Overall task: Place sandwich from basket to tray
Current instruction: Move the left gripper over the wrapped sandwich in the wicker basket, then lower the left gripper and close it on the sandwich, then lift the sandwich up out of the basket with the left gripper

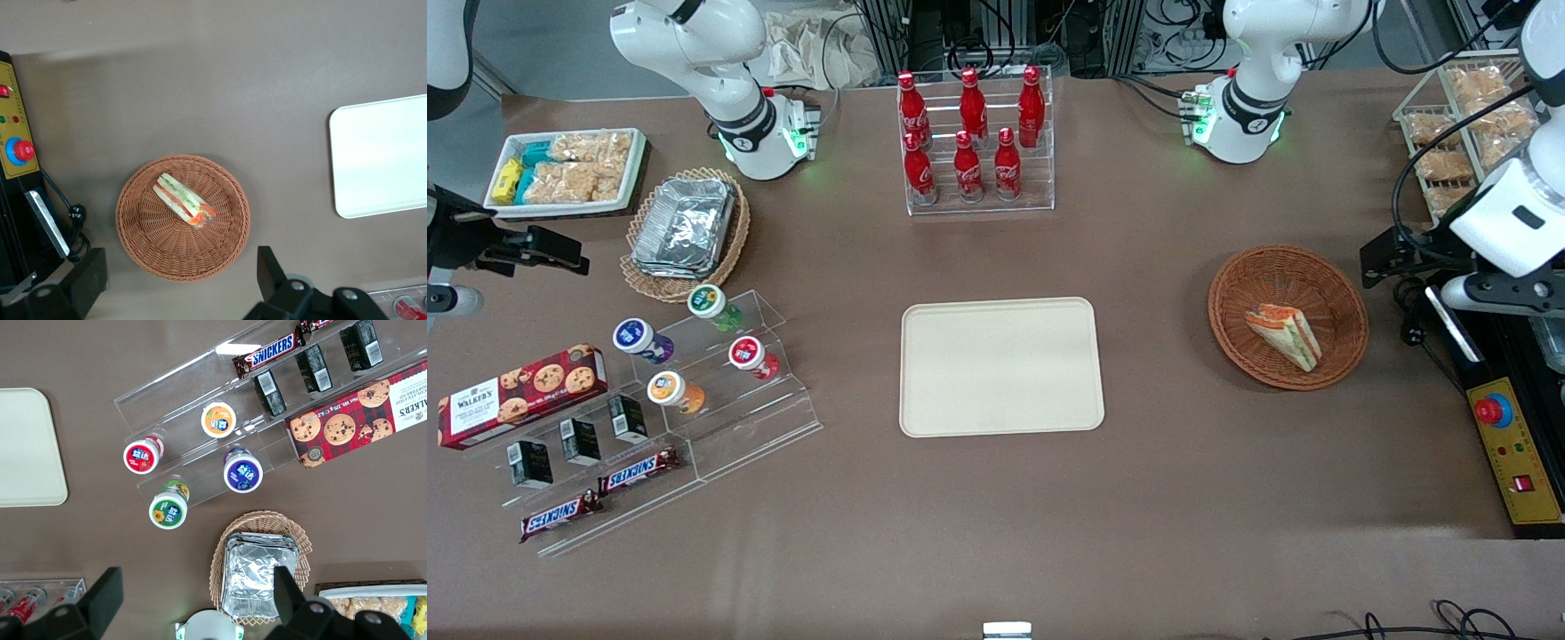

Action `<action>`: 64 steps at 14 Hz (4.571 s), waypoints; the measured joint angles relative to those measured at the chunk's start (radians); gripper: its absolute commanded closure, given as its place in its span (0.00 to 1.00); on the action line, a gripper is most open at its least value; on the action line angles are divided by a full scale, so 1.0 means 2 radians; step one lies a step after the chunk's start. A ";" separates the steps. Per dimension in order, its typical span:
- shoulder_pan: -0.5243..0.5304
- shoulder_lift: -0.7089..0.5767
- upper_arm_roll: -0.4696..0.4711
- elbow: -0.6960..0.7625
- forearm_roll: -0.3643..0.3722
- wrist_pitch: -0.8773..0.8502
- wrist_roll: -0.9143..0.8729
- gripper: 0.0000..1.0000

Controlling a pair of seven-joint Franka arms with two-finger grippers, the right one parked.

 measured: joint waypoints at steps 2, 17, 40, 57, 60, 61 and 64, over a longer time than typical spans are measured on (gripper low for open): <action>0.002 0.000 0.000 0.002 0.000 0.000 0.002 0.00; 0.001 -0.085 -0.001 -0.316 0.002 0.213 -0.330 0.00; 0.042 0.050 0.001 -0.449 0.037 0.478 -0.507 0.45; 0.035 -0.047 -0.009 -0.303 0.078 0.217 -0.295 1.00; 0.035 -0.046 -0.021 -0.204 0.046 0.106 -0.187 1.00; 0.035 -0.042 -0.023 -0.168 0.030 0.066 -0.160 1.00; 0.034 -0.027 -0.028 -0.077 -0.023 -0.015 -0.122 1.00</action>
